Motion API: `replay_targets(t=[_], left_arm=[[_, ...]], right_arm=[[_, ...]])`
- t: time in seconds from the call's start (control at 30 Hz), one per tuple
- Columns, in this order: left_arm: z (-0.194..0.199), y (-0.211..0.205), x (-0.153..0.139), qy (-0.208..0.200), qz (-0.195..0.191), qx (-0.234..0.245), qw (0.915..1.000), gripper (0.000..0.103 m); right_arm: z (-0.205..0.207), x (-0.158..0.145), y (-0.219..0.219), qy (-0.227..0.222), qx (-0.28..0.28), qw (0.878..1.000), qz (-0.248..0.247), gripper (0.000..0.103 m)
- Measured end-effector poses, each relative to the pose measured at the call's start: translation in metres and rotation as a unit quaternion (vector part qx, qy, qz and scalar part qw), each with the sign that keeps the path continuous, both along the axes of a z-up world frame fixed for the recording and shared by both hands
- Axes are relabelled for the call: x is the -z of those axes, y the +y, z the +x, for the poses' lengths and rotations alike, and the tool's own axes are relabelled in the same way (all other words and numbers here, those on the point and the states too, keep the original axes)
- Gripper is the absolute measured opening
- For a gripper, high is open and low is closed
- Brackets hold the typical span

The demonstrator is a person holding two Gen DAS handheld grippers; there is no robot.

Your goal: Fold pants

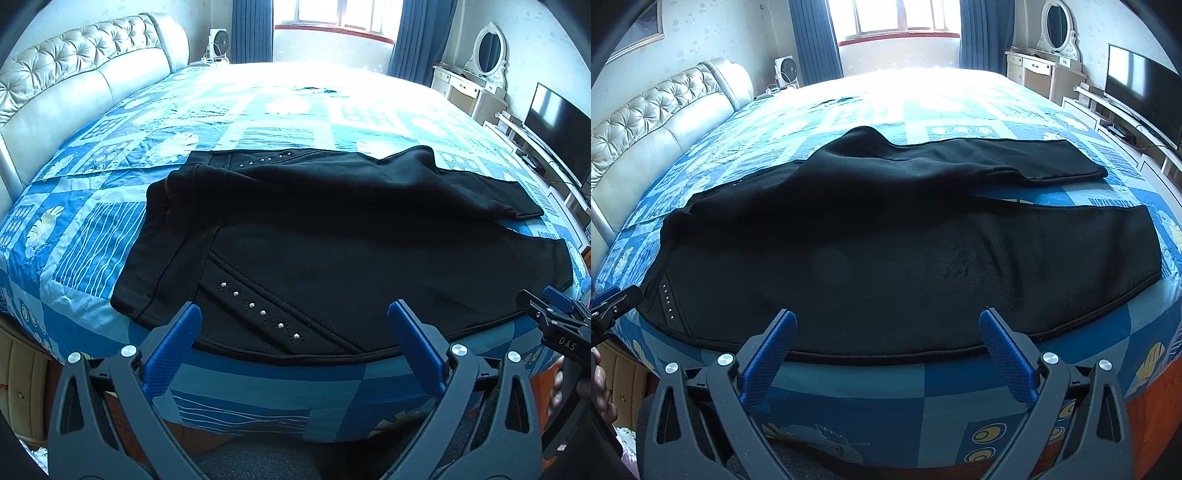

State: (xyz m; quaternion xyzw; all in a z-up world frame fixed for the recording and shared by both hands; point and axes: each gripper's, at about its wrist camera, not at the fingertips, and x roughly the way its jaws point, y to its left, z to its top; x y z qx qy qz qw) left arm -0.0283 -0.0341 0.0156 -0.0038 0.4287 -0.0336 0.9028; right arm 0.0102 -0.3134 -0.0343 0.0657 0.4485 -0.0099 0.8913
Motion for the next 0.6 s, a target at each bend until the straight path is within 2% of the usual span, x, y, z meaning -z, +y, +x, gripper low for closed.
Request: replay_targets(t=[0.6], left_arm=[[-0.0011, 0.0016, 0.0016, 0.004, -0.009, -0.004, 0.9999, 0.101]], right_arm=[[-0.0008, 0.0037, 0.0011, 0.003, 0.002, 1.000, -0.002, 0.099]])
